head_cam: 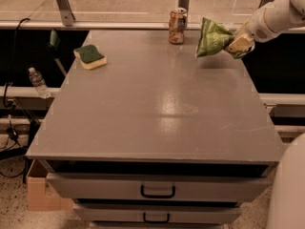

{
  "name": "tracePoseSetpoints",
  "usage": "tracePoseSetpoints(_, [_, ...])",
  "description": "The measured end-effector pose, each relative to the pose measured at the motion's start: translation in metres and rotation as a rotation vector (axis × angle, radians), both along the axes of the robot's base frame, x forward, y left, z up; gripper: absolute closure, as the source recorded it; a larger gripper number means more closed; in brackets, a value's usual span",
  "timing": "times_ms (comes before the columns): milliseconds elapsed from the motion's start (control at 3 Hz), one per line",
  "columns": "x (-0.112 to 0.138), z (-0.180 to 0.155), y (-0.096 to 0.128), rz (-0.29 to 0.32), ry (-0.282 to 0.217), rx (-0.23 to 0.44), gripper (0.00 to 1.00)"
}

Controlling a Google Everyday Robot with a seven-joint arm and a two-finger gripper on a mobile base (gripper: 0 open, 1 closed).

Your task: Move green jalapeno chip bag near orange can

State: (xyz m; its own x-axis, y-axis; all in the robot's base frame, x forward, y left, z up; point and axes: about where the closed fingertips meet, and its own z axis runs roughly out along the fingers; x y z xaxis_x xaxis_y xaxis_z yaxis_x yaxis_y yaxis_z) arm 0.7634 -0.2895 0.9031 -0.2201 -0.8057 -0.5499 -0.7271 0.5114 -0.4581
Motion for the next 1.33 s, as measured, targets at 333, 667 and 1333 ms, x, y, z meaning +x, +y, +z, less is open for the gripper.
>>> tracePoseSetpoints(333, [0.025,0.000,-0.005,-0.084,-0.016,0.025,1.00])
tracePoseSetpoints(667, [0.042,-0.002,-0.001,-0.143,-0.008,0.041,0.84])
tracePoseSetpoints(1333, [0.064,-0.011,0.012,-0.248,0.016,0.060,0.30])
